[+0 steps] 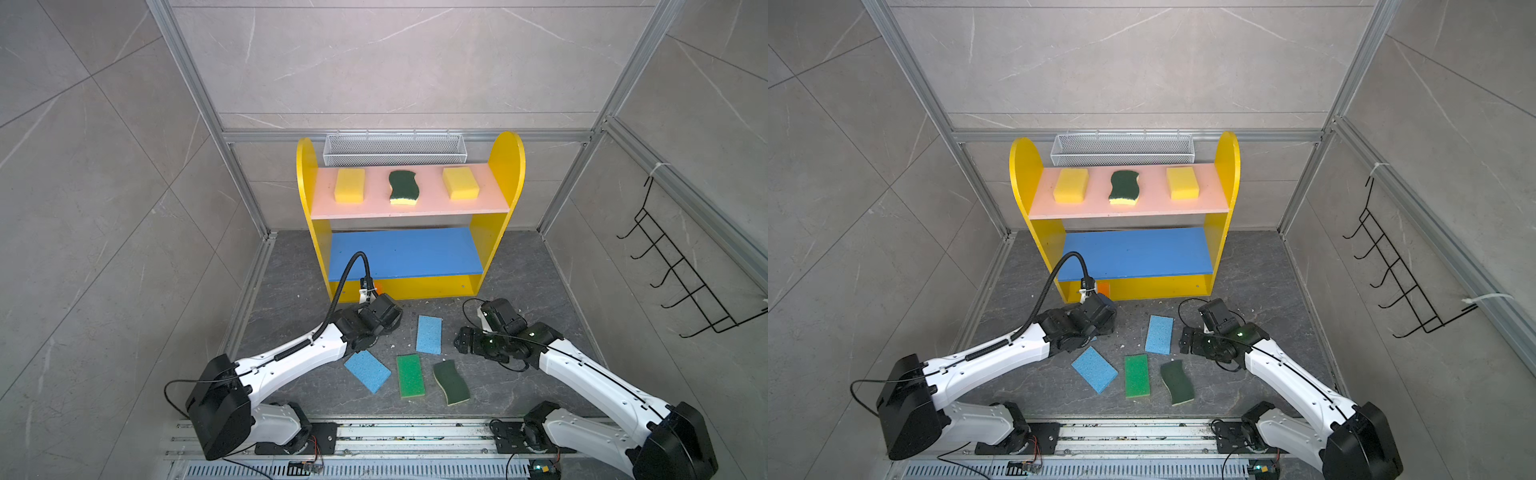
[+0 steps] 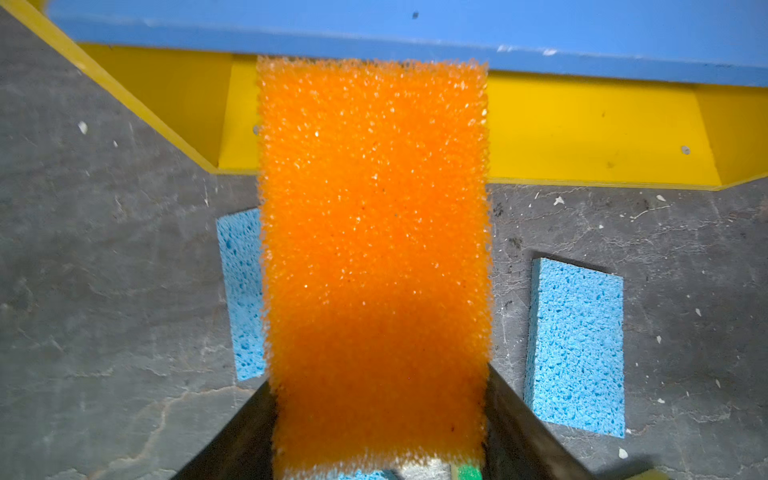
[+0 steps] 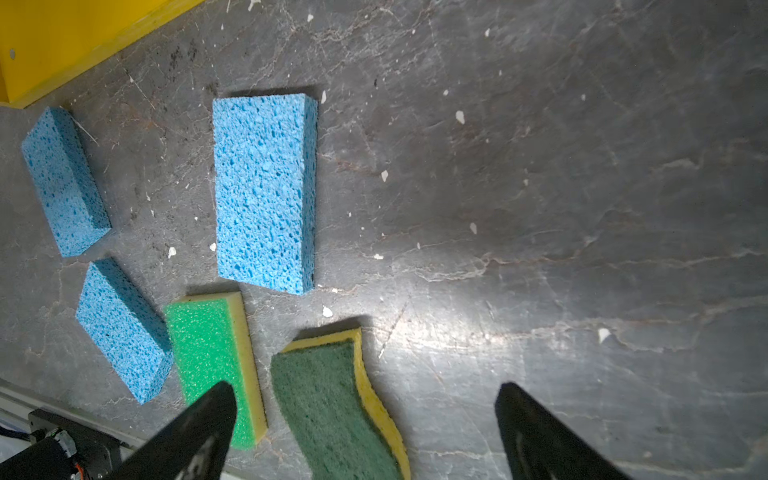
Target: Place and organize the cleaning sponges onto the shelf
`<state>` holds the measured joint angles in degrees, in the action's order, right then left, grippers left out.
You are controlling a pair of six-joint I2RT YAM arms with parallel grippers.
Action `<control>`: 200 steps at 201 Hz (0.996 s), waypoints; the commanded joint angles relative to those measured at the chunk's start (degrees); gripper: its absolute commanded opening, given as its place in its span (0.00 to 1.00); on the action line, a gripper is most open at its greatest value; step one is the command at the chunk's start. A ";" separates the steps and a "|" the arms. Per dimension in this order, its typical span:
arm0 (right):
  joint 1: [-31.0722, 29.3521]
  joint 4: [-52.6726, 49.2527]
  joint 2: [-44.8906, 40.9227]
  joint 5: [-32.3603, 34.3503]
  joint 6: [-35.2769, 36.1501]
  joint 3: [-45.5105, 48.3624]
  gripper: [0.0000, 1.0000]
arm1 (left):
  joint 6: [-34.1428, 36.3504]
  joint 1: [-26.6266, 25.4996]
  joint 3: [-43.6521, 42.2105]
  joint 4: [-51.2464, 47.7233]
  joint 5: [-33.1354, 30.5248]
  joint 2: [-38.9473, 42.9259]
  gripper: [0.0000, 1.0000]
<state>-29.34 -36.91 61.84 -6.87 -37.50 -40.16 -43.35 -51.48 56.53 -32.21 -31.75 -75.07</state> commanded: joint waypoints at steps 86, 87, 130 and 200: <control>-0.27 -0.23 0.11 -0.77 0.54 -0.97 0.99 | 21.87 12.65 3.72 3.71 3.09 5.23 0.67; -0.27 -0.25 0.07 -0.77 0.56 -0.97 0.99 | 22.02 12.78 3.83 3.76 3.14 5.08 0.67; -0.25 -0.56 0.05 -0.55 0.58 -1.23 0.99 | 25.51 15.80 7.13 7.98 5.58 0.05 0.67; -0.29 -0.79 0.50 0.00 0.84 -0.89 0.99 | 27.92 19.81 11.87 12.31 6.17 -6.22 0.67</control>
<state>-29.34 -36.97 62.15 -7.14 -37.50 -40.16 -17.85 -33.04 65.21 -23.14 -26.46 -79.96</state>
